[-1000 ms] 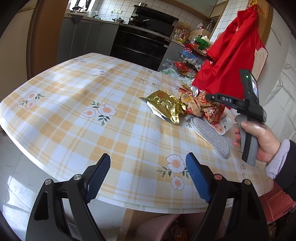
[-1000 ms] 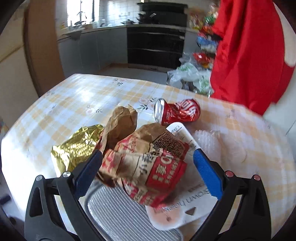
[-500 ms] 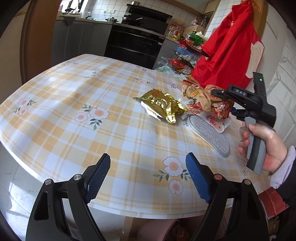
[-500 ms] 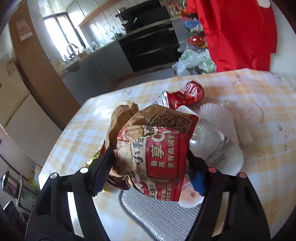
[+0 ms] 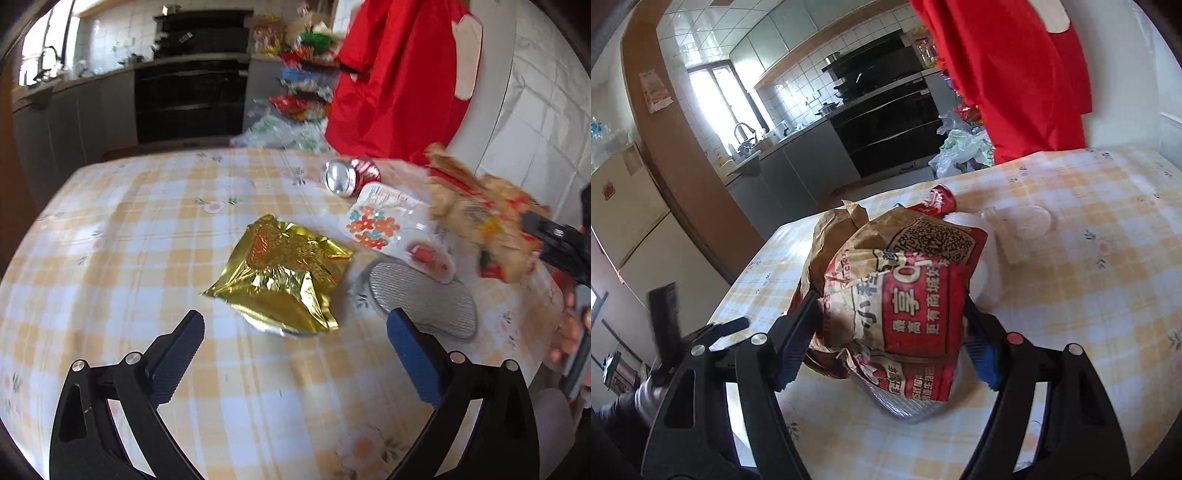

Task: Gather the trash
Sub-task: 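Grasp the brown-red snack bag with the right gripper while the left gripper grasps the gold foil packet, then lower the snack bag and gold packet into the bin and open both grippers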

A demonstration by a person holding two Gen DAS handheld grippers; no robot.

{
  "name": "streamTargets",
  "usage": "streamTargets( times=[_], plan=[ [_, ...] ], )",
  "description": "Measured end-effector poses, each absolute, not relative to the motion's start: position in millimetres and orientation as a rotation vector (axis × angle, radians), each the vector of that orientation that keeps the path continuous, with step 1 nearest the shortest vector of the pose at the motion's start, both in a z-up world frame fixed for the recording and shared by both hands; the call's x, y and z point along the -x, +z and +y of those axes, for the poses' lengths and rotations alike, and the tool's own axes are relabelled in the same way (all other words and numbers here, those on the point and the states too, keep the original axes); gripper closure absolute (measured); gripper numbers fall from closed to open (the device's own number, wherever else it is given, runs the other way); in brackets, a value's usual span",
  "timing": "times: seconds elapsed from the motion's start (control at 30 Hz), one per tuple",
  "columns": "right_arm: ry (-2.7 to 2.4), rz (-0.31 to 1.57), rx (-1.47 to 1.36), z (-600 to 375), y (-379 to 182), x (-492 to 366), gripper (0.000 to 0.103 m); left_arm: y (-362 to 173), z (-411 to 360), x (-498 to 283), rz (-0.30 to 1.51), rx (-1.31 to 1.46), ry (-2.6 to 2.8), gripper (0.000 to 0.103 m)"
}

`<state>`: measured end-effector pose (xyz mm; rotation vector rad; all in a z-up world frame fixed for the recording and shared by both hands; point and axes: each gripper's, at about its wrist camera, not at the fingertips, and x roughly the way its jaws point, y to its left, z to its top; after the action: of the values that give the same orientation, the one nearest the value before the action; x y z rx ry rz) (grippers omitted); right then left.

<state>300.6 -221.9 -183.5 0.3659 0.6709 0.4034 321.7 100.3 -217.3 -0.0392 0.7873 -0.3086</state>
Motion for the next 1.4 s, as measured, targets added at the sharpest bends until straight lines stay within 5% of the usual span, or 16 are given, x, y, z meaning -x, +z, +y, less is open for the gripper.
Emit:
streamTargets(
  times=[0.37,0.6,0.93,1.4],
  plan=[
    [0.357,0.682,-0.404,-255,-190,-289,0.03,-258,121,-408,0.944,0.152,-0.294,0.006],
    [0.343,0.712,-0.424,-258,-203,-281,0.03,-262,91,-410,0.935,-0.01,-0.27,0.006],
    [0.351,0.708,-0.437,-255,-196,-260,0.03,-244,83,-370,0.89,-0.084,-0.274,0.049],
    [0.37,0.665,-0.438,-258,-167,-202,0.03,-196,100,-279,0.85,-0.059,-0.253,0.05]
  ],
)
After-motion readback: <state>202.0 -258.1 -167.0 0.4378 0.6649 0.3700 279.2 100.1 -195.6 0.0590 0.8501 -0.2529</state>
